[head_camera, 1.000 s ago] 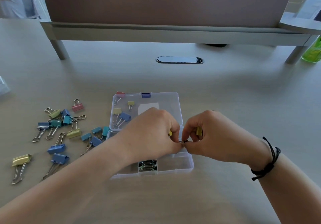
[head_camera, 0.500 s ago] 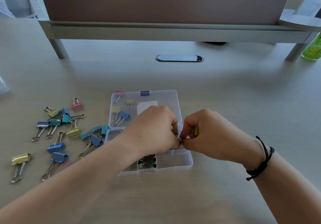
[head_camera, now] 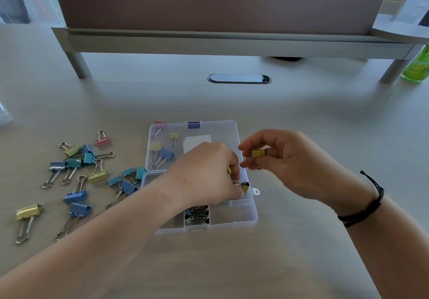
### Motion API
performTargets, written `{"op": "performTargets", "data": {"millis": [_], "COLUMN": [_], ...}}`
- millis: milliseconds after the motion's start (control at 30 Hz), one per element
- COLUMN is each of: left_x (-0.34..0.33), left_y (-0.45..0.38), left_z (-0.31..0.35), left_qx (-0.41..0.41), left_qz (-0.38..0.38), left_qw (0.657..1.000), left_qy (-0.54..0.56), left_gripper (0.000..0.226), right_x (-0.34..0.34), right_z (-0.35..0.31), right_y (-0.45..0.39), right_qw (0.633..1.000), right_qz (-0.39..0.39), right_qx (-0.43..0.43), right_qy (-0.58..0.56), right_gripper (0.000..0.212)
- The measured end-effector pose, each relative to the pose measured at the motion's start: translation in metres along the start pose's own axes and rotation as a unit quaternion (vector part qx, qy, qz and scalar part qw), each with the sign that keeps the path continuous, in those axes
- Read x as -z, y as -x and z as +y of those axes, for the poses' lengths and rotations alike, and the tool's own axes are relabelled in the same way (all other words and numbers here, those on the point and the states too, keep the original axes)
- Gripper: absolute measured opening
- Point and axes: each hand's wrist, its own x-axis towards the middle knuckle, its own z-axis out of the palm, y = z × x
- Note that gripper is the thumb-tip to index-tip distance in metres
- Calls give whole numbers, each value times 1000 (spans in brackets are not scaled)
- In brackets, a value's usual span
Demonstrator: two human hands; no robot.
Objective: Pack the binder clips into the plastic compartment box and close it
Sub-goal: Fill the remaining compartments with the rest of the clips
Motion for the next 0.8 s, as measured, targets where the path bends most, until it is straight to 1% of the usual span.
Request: {"op": "performTargets", "data": {"millis": [100, 200, 300, 333, 400, 500, 633, 800], "left_x": [4, 15, 28, 31, 33, 25, 17, 15], "left_y": [1, 3, 5, 6, 9, 10, 9, 11], "left_z": [-2, -7, -13, -14, -14, -10, -9, -7], "left_qx": [-2, 13, 18, 9, -18, -36, -33, -45], "left_qz": [-13, 10, 59, 63, 46, 12, -2, -36], "left_qw": [1000, 998, 987, 981, 977, 981, 987, 993], "left_qy": [17, 54, 150, 181, 208, 193, 154, 107], "left_gripper": [22, 18, 9, 8, 10, 11, 7, 9], "right_x": [-1, 1, 2, 2, 0, -2, -1, -2], "right_z": [0, -2, -6, -6, -7, -8, -9, -6], "right_y": [0, 2, 4, 5, 6, 7, 7, 8], "right_qw": [999, 996, 996, 997, 998, 999, 998, 994], "right_qz": [25, 49, 17, 3, -19, -36, -49, -66], "right_qx": [17, 18, 15, 15, 17, 18, 22, 39], "right_qy": [-41, -76, -86, -80, -52, -24, 12, 82], "right_gripper": [33, 33, 43, 44, 40, 37, 35, 28]}}
